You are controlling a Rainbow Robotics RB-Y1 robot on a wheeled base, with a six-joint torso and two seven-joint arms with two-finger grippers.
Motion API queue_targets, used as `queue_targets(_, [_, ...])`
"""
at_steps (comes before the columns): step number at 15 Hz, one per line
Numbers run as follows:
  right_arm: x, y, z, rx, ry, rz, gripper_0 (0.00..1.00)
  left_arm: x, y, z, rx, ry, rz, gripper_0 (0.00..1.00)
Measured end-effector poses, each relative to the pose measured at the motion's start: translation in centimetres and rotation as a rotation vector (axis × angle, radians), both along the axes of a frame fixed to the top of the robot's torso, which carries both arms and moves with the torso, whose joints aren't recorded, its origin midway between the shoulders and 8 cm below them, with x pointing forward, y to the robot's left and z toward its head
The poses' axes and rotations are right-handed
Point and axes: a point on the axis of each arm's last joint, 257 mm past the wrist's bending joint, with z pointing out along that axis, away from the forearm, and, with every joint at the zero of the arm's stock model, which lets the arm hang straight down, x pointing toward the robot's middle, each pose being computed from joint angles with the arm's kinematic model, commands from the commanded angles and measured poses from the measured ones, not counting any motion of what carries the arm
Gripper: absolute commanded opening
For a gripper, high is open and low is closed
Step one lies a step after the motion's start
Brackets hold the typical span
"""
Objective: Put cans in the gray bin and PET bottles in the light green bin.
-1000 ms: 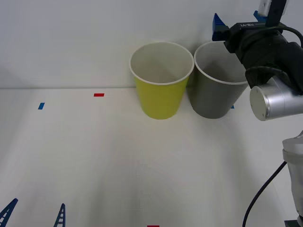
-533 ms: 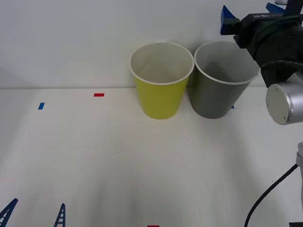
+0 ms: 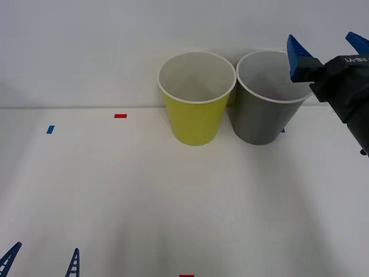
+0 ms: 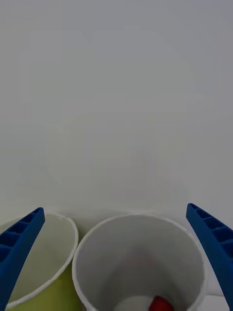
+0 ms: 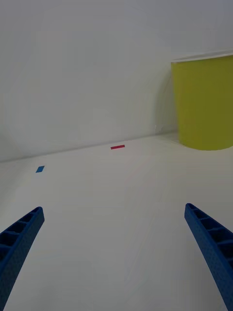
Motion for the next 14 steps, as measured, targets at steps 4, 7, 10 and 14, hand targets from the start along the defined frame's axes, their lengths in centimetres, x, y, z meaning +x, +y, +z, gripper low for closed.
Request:
queue_targets(4, [-3.0,-0.7,-1.8,0.024,-0.056,0.022,1.00,0.0,0.0,0.0,0.000,0.000,0.000,1.00])
queue_targets(7, [-5.6,-1.0,-4.2,0.016,-0.076,0.030,1.00,0.0,0.0,0.0,0.000,0.000,0.000,1.00])
queue_targets(10, [-8.4,-1.6,-6.6,0.006,-0.075,0.026,1.00,0.0,0.0,0.0,0.000,0.000,0.000,1.00])
queue_targets(14, [-10.8,-2.6,-8.9,0.028,-0.112,0.016,1.00,0.0,0.0,0.0,0.000,0.000,0.000,1.00])
